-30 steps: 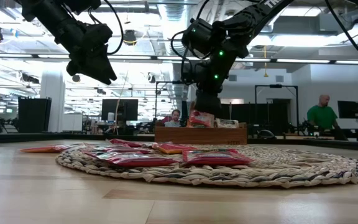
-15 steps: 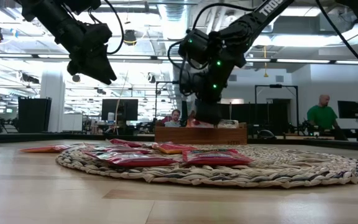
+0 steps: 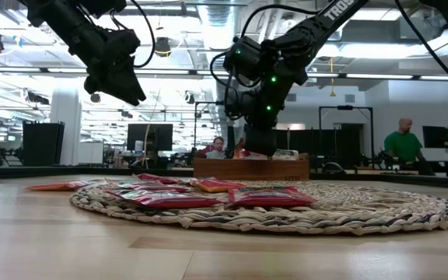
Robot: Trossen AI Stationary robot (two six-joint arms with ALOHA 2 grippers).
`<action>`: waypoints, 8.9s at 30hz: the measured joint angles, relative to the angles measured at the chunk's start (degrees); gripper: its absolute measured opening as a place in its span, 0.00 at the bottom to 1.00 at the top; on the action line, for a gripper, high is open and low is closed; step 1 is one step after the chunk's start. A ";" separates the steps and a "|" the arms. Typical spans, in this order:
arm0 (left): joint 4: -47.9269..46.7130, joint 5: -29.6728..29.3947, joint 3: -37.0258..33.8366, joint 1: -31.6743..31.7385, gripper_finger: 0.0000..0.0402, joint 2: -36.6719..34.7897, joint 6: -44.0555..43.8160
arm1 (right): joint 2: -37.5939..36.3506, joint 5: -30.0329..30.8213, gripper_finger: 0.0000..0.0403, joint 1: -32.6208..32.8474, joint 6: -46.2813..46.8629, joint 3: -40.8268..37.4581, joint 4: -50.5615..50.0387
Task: Pick & Place Tea
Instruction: Put the right orange tea bag into the middle slot of the wooden organizer, then put the left orange tea bag into the middle slot of the wooden organizer
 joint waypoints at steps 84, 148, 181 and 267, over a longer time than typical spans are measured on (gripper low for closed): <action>-17.06 10.52 4.73 -19.41 0.38 22.47 -8.60 | -78.72 -22.21 0.17 21.84 53.56 -53.03 12.56; -15.81 12.56 7.21 -19.69 0.54 38.77 3.06 | -79.30 -23.91 0.17 21.84 53.59 -54.25 17.11; -37.34 -22.14 33.95 -21.98 0.00 39.00 6.98 | -78.27 -24.24 0.17 21.79 55.13 -54.22 22.25; -3.43 -32.05 46.62 -21.94 0.00 39.40 47.32 | -34.53 -48.33 0.34 0.38 46.58 -16.92 20.92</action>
